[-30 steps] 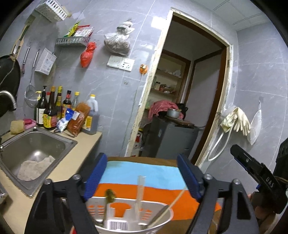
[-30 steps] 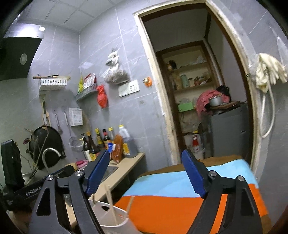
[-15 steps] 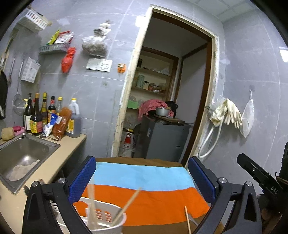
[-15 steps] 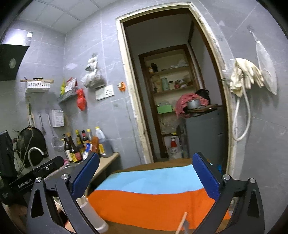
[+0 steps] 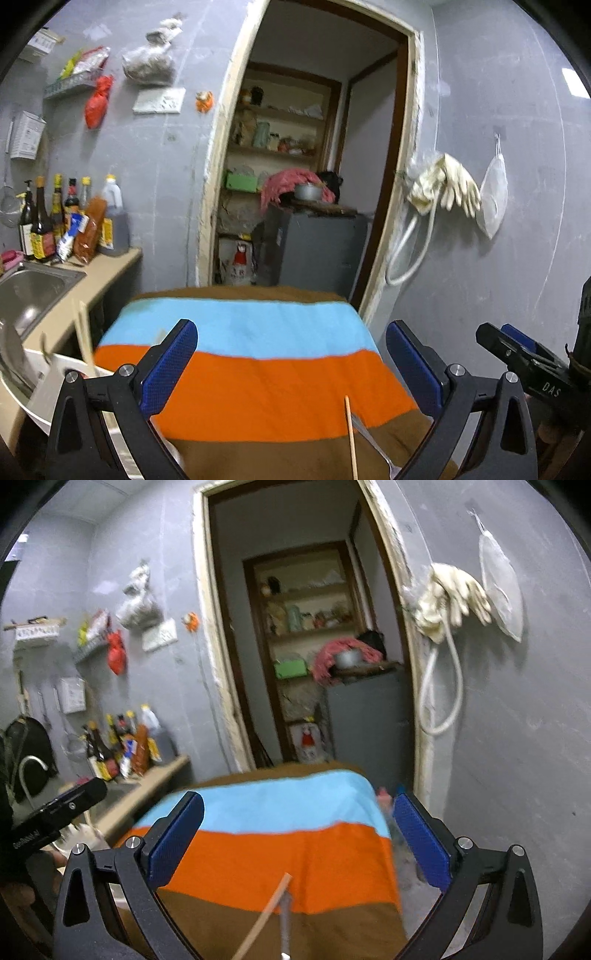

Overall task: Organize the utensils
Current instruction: 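Move both tools back down to the last fork and chopstick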

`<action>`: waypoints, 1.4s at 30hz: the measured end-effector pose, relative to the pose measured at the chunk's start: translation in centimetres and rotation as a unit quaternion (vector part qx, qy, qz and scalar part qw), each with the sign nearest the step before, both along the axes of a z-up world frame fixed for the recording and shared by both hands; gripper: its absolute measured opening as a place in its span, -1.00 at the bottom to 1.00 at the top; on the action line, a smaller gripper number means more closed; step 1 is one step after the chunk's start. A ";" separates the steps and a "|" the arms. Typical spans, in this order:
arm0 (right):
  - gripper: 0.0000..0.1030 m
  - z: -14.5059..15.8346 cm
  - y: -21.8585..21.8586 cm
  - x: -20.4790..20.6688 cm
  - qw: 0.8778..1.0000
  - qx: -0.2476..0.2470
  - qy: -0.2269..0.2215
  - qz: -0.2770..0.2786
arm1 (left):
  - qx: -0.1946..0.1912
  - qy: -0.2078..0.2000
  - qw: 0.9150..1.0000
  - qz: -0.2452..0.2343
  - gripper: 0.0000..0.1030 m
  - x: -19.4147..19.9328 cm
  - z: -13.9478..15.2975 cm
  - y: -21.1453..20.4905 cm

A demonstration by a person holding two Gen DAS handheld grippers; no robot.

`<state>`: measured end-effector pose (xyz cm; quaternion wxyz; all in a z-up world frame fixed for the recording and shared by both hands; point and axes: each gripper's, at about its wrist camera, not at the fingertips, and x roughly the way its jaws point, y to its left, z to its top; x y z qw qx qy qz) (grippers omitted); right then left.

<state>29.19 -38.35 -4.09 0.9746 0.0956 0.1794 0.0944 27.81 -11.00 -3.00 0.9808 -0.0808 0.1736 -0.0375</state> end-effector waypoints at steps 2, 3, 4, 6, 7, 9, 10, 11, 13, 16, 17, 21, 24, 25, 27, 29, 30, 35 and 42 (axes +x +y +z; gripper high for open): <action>0.97 -1.0 -1.0 0.3 1.000 -0.001 0.018 -0.007 | 0.005 0.012 1.000 -0.005 0.99 0.5 -0.8 -0.6; 0.97 -1.4 -1.3 0.3 1.000 -0.002 0.024 -0.010 | 0.007 0.017 1.000 -0.007 0.99 0.7 -1.2 -0.8; 0.97 -2.0 -1.7 0.4 0.999 -0.003 0.032 -0.013 | 0.010 0.023 1.000 -0.008 0.99 0.9 -1.7 -1.1; 0.97 -3.1 -2.1 0.7 0.999 -0.005 0.048 -0.014 | 0.015 0.037 0.999 -0.011 0.99 1.3 -2.6 -1.5; 0.97 -3.8 -2.2 0.9 0.998 -0.006 0.056 -0.011 | 0.016 0.041 0.999 -0.011 0.99 1.4 -2.9 -1.6; 0.97 -4.9 -2.2 1.2 0.997 -0.014 0.072 -0.004 | 0.020 0.057 0.998 -0.011 0.99 1.8 -4.0 -1.9; 0.97 -5.4 -2.1 1.2 0.997 -0.017 0.077 -0.001 | 0.021 0.064 0.998 -0.011 0.99 2.0 -4.4 -2.0; 0.97 -5.8 -2.1 1.2 0.996 -0.019 0.082 0.003 | 0.021 0.072 0.997 -0.011 0.99 2.1 -4.9 -2.1; 0.97 -7.0 -1.8 1.3 0.995 -0.023 0.094 0.010 | 0.021 0.086 0.996 -0.012 0.99 2.4 -5.7 -2.2; 0.97 -8.7 -1.7 1.5 0.993 -0.018 0.113 0.023 | 0.021 0.110 0.994 -0.016 0.99 3.0 -7.1 -2.2; 0.97 -9.2 -1.6 1.6 0.993 -0.016 0.118 0.027 | 0.020 0.117 0.993 -0.018 0.99 3.1 -7.5 -2.2; 0.96 -11.5 -1.2 1.8 0.989 -0.014 0.141 0.046 | 0.013 0.147 0.989 -0.024 0.99 3.9 -9.6 -2.2; 0.94 -12.9 -0.5 2.1 0.986 -0.018 0.156 0.061 | 0.003 0.168 0.985 -0.028 0.99 4.4 -11.0 -2.0; 0.92 -13.2 -0.3 2.1 0.985 -0.021 0.160 0.064 | 0.001 0.175 0.984 -0.031 0.99 4.5 -11.5 -2.0; 0.86 -13.8 0.0 2.3 0.983 -0.026 0.169 0.071 | -0.001 0.185 0.982 -0.036 0.99 4.9 -12.0 -1.9; 0.75 -14.4 0.5 2.5 0.980 -0.031 0.181 0.080 | -0.002 0.190 0.981 -0.038 0.99 5.2 -12.3 -1.9; 0.71 -14.5 0.7 2.6 0.979 -0.033 0.185 0.084 | -0.005 0.191 0.981 -0.039 0.99 5.4 -12.3 -1.7; 0.54 -15.4 2.1 3.1 0.971 -0.055 0.206 0.104 | -0.017 0.196 0.980 -0.039 0.99 6.0 -12.3 -1.4; 0.45 -16.4 4.3 3.7 0.959 -0.094 0.238 0.123 | -0.030 0.204 0.978 -0.041 0.99 6.6 -12.5 -1.2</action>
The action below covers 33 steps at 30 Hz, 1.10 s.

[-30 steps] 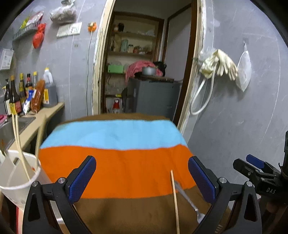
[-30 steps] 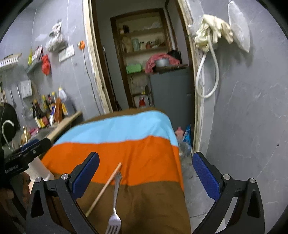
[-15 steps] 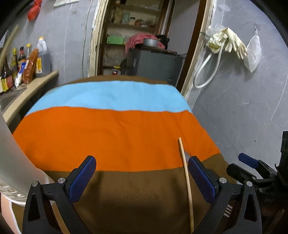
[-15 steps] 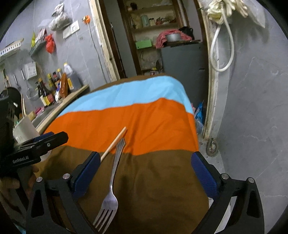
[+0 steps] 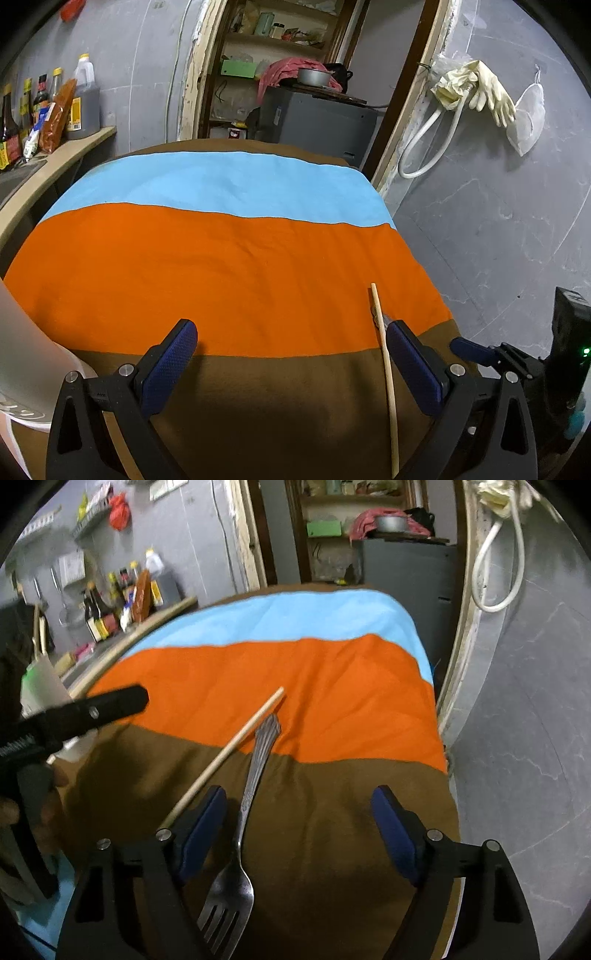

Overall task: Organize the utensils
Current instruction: 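Close the right tool on the silver fork while the left tool grips the chopstick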

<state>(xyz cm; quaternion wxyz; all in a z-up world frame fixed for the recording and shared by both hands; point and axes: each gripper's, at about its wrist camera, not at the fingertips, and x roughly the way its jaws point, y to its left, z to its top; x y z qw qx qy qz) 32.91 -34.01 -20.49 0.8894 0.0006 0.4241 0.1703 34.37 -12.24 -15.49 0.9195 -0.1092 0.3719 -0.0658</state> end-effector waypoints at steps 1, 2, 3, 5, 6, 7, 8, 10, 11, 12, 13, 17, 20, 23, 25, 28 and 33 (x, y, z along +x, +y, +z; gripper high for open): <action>0.45 -0.1 0.2 0.1 1.000 -0.005 0.003 -0.002 | 0.000 0.000 1.000 -0.001 0.99 0.0 0.0 0.0; 0.45 -0.2 0.2 0.1 1.000 -0.008 0.003 -0.003 | 0.000 0.001 1.000 -0.002 0.99 0.1 0.0 -0.1; 0.45 -0.2 0.4 0.2 1.000 -0.013 0.004 -0.005 | 0.000 0.003 1.000 -0.003 0.99 0.1 -0.1 -0.1; 0.44 -0.3 0.8 0.2 1.000 -0.027 0.005 -0.010 | -0.001 0.005 1.000 -0.005 0.99 0.2 -0.2 -0.1; 0.44 -0.2 0.8 0.3 0.999 -0.032 0.005 -0.013 | -0.002 0.006 1.000 -0.006 0.99 0.3 -0.2 -0.2; 0.41 -0.2 0.7 0.3 0.999 -0.035 0.004 -0.015 | -0.003 0.007 1.000 -0.007 0.99 0.3 -0.3 -0.2; 0.35 0.0 0.8 0.3 0.999 -0.035 0.004 -0.017 | -0.006 0.009 1.000 -0.009 0.99 0.4 -0.3 -0.2; 0.21 0.0 0.4 0.2 0.999 -0.031 0.002 -0.022 | -0.014 0.012 1.000 -0.014 0.99 0.6 -0.5 -0.3; 0.12 0.1 0.2 0.2 0.999 -0.025 0.002 -0.027 | -0.017 0.013 1.000 -0.016 0.99 0.7 -0.6 -0.4; 0.08 0.0 -0.2 0.2 0.999 -0.020 0.003 -0.030 | -0.021 0.016 0.999 -0.021 0.99 0.8 -0.7 -0.5; 0.00 0.0 -0.5 0.3 0.999 -0.016 0.003 -0.034 | -0.022 0.017 0.999 -0.024 0.99 0.8 -0.8 -0.6; -0.39 -0.2 -1.6 0.6 0.998 -0.007 0.005 -0.057 | -0.032 0.018 0.998 -0.044 0.94 1.0 -1.0 -1.3; -0.47 -0.6 -2.4 0.9 0.998 0.009 0.010 -0.064 | -0.038 0.024 0.997 -0.063 0.77 1.2 -1.2 -1.9; -0.55 -0.7 -2.4 0.9 0.998 0.010 0.010 -0.063 | -0.049 0.036 0.995 -0.080 0.50 1.7 -1.6 -2.6; -0.63 -0.8 -2.6 1.0 0.998 0.013 0.010 -0.063 | -0.054 0.041 0.993 -0.093 0.31 1.9 -1.8 -3.0; -0.72 -0.9 -2.8 1.1 0.998 0.024 0.013 -0.060 | -0.064 0.049 0.991 -0.104 0.04 2.3 -2.2 -3.5; -0.74 -1.2 -3.3 1.3 0.998 0.040 0.020 -0.051 | -0.069 0.060 0.989 -0.116 -0.25 2.8 -2.6 -4.3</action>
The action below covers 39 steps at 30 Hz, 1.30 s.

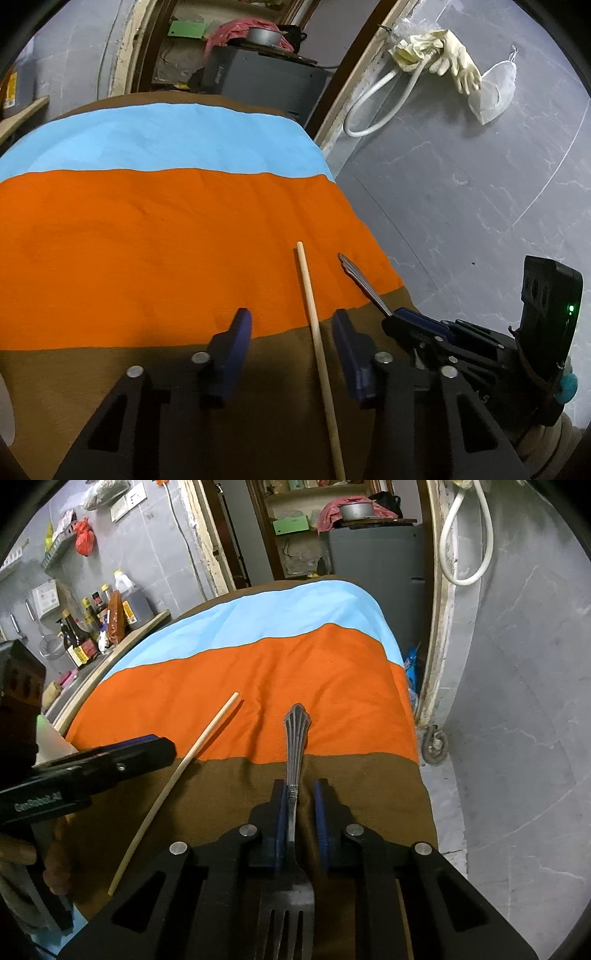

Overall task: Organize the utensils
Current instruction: 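Close the right tool on the silver fork while the left tool grips the chopstick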

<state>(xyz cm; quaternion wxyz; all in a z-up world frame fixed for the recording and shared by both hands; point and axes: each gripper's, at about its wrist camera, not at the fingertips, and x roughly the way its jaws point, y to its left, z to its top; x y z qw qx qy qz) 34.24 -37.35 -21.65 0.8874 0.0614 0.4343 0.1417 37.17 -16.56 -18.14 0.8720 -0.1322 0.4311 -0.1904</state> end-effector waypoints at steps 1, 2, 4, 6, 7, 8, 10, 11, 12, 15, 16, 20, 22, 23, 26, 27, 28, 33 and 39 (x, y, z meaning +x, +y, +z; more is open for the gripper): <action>-0.74 -0.1 -0.2 0.1 1.000 0.006 0.003 0.004 | 0.001 0.002 1.000 -0.002 -0.32 0.1 0.0 -0.1; -0.74 -0.1 -0.2 0.2 1.000 0.009 0.006 0.008 | 0.003 0.005 1.000 -0.004 -0.39 0.2 -0.1 -0.3; -0.74 -0.1 -0.2 0.4 1.000 0.012 0.010 0.018 | 0.009 0.009 1.000 -0.011 -0.50 0.4 -0.2 -0.7; -0.74 -0.2 -0.4 0.8 0.999 0.015 0.016 0.028 | 0.016 0.013 1.000 -0.019 -0.59 0.5 -0.3 -1.1; -0.74 -0.2 -0.4 1.0 0.999 0.018 0.020 0.033 | 0.019 0.018 0.999 -0.027 -0.65 0.6 -0.3 -1.4; -0.74 -0.2 -0.5 1.2 0.999 0.021 0.024 0.038 | 0.020 0.021 0.999 -0.034 -0.74 0.8 -0.4 -1.6; -0.74 -0.2 -0.5 1.5 0.998 0.026 0.027 0.049 | 0.024 0.030 0.998 -0.048 -0.86 1.1 -0.5 -2.2; -0.74 -0.2 -0.6 1.7 0.998 0.028 0.028 0.056 | 0.027 0.033 0.998 -0.053 -0.86 1.3 -0.5 -2.5; -0.74 -0.3 -0.7 1.7 0.997 0.030 0.028 0.061 | 0.030 0.034 0.997 -0.057 -0.86 1.4 -0.5 -2.7; -0.74 -0.4 -0.9 2.2 0.996 0.040 0.037 0.072 | 0.036 0.041 0.997 -0.063 -0.86 1.7 -0.5 -3.0; -0.74 -0.5 -1.0 2.4 0.995 0.045 0.041 0.075 | 0.034 0.047 0.996 -0.065 -0.87 1.9 -0.6 -3.0; -0.74 -0.8 -1.6 3.3 0.992 0.075 0.061 0.080 | 0.025 0.068 0.995 -0.066 -0.87 2.6 -0.6 -2.7; -0.74 -1.1 -1.7 3.7 0.991 0.086 0.069 0.081 | 0.027 0.075 0.994 -0.069 -0.87 2.8 -0.6 -2.7; -0.74 -1.2 -1.7 3.9 0.990 0.088 0.072 0.083 | 0.028 0.079 0.994 -0.071 -0.87 2.8 -0.6 -2.7; -0.74 -1.4 -1.2 4.6 0.989 0.082 0.083 0.086 | 0.028 0.085 0.993 -0.071 -0.87 2.7 -0.6 -2.7; -0.74 -1.5 -1.0 4.8 0.989 0.079 0.086 0.086 | 0.027 0.088 0.993 -0.070 -0.87 2.7 -0.6 -2.6; -0.74 -1.6 -0.7 5.1 0.989 0.075 0.092 0.087 | 0.026 0.091 0.993 -0.068 -0.87 2.6 -0.6 -2.7; -0.74 -1.9 0.3 5.9 0.988 0.067 0.117 0.076 | 0.009 0.114 0.992 -0.059 -0.87 2.8 -0.8 -2.4; -0.76 -2.1 0.3 6.4 0.983 0.076 0.149 0.069 | 0.006 0.136 0.989 -0.063 -0.87 3.4 -0.9 -2.6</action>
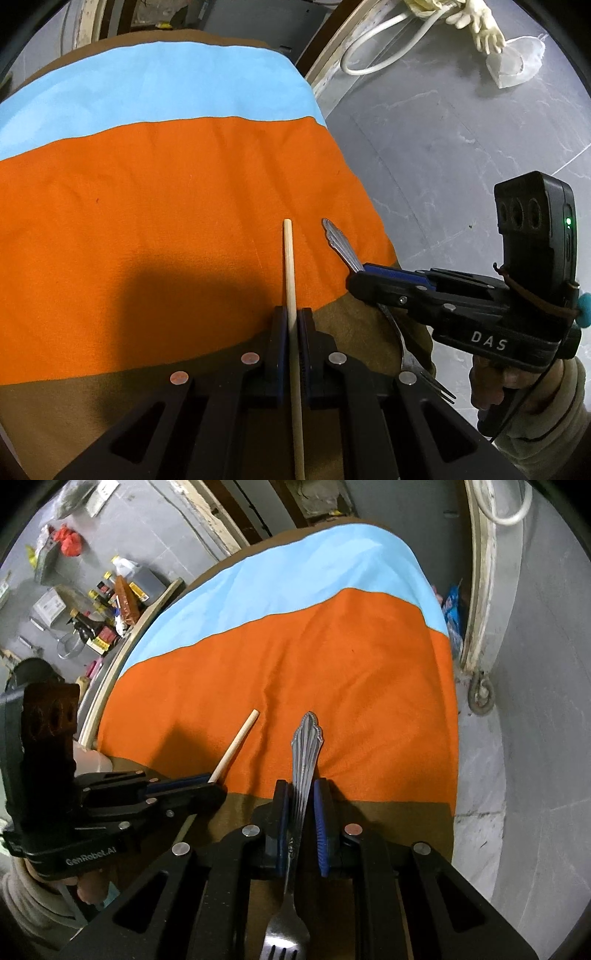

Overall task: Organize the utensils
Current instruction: 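Close the right tool on the silver fork while the left tool grips the chopstick, then carry the fork with the right tool while the left tool carries the chopstick to the holder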

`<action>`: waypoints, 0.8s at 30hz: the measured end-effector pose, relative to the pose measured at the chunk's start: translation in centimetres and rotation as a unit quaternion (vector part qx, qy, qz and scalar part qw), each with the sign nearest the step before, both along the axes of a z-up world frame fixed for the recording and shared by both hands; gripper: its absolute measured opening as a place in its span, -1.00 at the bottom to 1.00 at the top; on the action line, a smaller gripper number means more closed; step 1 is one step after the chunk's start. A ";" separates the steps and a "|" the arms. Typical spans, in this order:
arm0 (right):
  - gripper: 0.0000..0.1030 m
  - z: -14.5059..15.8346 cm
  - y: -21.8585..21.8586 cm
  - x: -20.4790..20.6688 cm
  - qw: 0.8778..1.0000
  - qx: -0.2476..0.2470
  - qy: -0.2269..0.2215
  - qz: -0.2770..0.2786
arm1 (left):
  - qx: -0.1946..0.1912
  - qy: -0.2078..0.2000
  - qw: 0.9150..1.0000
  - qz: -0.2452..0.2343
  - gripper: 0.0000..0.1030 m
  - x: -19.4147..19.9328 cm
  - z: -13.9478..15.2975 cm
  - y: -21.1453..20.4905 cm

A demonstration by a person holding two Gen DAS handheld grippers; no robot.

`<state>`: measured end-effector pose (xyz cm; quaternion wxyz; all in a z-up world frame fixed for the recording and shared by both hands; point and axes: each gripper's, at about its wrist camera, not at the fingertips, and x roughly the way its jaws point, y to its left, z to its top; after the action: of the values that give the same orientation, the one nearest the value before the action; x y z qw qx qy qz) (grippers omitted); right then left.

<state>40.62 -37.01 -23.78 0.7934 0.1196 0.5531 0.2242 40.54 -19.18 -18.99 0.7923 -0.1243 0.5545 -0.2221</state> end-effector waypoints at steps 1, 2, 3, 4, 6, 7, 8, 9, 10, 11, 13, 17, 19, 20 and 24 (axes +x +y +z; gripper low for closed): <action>-0.76 -0.2 -0.1 0.1 1.000 0.009 0.007 0.000 | -0.001 0.005 1.000 0.001 -0.87 0.0 0.0 0.1; -0.76 -0.3 -0.1 0.2 1.000 0.019 0.015 0.001 | -0.002 0.008 1.000 0.002 -0.87 0.1 0.0 0.1; -0.76 -0.5 -0.2 0.2 0.999 0.029 0.023 0.000 | -0.002 0.010 1.000 0.003 -0.87 0.2 0.0 0.0; -0.79 -0.6 -0.2 0.2 0.999 0.032 0.026 -0.001 | -0.001 0.010 1.000 0.005 -0.89 0.1 0.0 0.0; -0.84 -0.7 -0.1 0.0 0.999 0.022 0.024 -0.002 | 0.010 0.003 1.000 0.009 -0.90 -0.3 0.2 -0.1; -0.84 -0.7 0.0 -0.1 1.000 0.017 0.022 -0.001 | 0.017 -0.003 1.000 0.011 -0.90 -0.5 0.3 -0.2; -0.85 -0.6 0.3 -0.2 1.000 0.010 0.020 0.000 | 0.025 -0.012 1.000 0.014 -0.90 -0.9 0.6 -0.3; -0.85 -0.4 0.8 -0.4 1.000 0.004 0.015 0.007 | 0.030 -0.019 0.999 0.017 -0.90 -1.2 0.7 -0.4; -0.85 -0.2 1.2 -0.6 1.000 0.001 0.011 0.012 | 0.034 -0.027 0.999 0.022 -0.90 -1.7 0.9 -0.3; -0.85 -0.1 1.5 -0.8 1.000 -0.004 0.007 0.016 | 0.035 -0.037 0.998 0.030 -0.90 -2.4 1.2 0.0; -0.85 0.3 2.1 -1.5 1.000 -0.011 -0.004 0.022 | 0.029 -0.055 0.997 0.052 -0.90 -3.7 1.7 1.0; -0.85 1.3 2.4 -2.6 1.000 -0.006 -0.020 0.018 | 0.018 -0.079 0.992 0.097 -0.90 -6.1 2.5 3.2; -0.85 1.7 2.4 -3.4 1.000 0.003 -0.028 0.008 | 0.023 -0.091 0.989 0.111 -0.90 -7.2 2.9 4.1; -0.85 1.8 2.1 -3.7 0.999 0.008 -0.031 0.003 | 0.024 -0.100 0.988 0.118 -0.90 -7.9 3.1 4.5; -0.86 2.2 1.9 -5.2 0.998 0.023 -0.048 -0.017 | 0.014 -0.126 0.982 0.138 -0.90 -10.0 3.9 5.7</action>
<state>35.39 -35.09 -21.61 0.8200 0.1357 0.5067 0.2291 30.52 -13.53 -15.05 0.8804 -0.1594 0.4311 -0.1165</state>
